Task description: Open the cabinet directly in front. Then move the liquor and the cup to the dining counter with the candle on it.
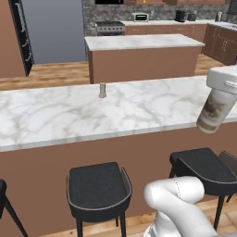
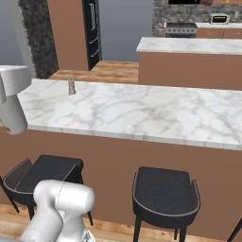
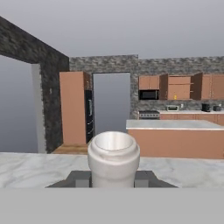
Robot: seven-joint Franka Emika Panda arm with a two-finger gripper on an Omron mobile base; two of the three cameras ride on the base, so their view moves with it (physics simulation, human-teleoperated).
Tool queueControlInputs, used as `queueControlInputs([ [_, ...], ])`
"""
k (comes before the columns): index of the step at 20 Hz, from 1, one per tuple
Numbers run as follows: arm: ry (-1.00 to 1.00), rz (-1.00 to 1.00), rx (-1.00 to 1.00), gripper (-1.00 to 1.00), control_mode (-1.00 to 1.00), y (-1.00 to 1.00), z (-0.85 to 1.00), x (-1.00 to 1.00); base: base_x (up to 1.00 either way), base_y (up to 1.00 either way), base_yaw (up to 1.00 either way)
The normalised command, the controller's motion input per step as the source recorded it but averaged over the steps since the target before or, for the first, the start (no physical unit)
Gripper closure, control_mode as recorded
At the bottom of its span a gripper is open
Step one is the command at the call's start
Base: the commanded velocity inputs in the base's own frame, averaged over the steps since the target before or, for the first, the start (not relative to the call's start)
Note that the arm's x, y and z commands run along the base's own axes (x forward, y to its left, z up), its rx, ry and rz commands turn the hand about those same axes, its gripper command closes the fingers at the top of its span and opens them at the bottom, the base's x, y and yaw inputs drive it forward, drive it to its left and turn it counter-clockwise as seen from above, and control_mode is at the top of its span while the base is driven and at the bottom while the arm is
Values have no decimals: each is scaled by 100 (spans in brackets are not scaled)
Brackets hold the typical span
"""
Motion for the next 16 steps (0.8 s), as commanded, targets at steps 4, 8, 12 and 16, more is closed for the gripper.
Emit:
queueControlInputs([
  [4, -7, 0, 0, 100, -100, -3, -29, 33, 0, 0, 0],
  [8, -5, 0, 0, 100, -100, -4, -37, 51, 0, 0, 0],
  [12, -1, 0, 0, 100, -100, -5, -15, 66, 0, 0, 0],
  [16, 0, 0, 0, 100, -100, -3, 0, 73, 0, 0, 0],
])
